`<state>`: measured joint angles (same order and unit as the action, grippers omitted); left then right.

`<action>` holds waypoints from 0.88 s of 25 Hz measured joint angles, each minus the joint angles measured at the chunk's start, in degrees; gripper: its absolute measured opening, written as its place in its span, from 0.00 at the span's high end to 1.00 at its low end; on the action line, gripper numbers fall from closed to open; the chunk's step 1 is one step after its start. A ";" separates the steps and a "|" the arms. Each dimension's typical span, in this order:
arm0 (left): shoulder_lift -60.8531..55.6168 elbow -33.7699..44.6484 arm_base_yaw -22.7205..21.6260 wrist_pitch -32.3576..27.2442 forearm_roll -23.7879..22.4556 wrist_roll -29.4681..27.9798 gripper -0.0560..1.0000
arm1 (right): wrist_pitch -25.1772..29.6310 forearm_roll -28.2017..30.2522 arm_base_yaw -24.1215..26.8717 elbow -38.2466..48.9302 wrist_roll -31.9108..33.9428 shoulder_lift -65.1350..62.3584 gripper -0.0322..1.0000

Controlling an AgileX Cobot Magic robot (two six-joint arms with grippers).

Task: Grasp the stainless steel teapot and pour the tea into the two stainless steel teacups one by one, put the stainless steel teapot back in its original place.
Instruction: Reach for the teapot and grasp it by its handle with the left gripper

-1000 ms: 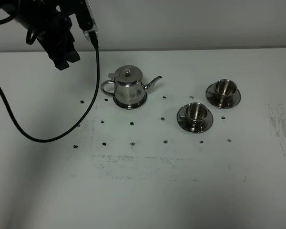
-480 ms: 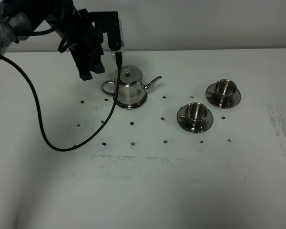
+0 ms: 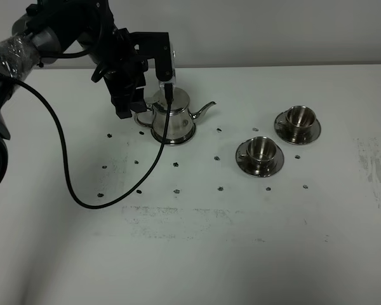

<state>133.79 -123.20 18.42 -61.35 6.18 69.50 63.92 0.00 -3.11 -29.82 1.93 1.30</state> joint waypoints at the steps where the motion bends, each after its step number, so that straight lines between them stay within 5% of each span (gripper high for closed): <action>1: 0.15 0.00 0.00 0.00 -0.06 -0.02 0.45 | 0.00 0.00 0.00 0.00 0.05 0.00 0.57; 22: 3.48 0.00 0.00 3.62 0.47 0.19 0.45 | 0.00 0.00 0.00 0.00 0.00 0.00 0.57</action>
<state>137.27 -123.20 18.42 -57.72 6.65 69.69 63.92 0.00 -3.11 -29.82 1.93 1.30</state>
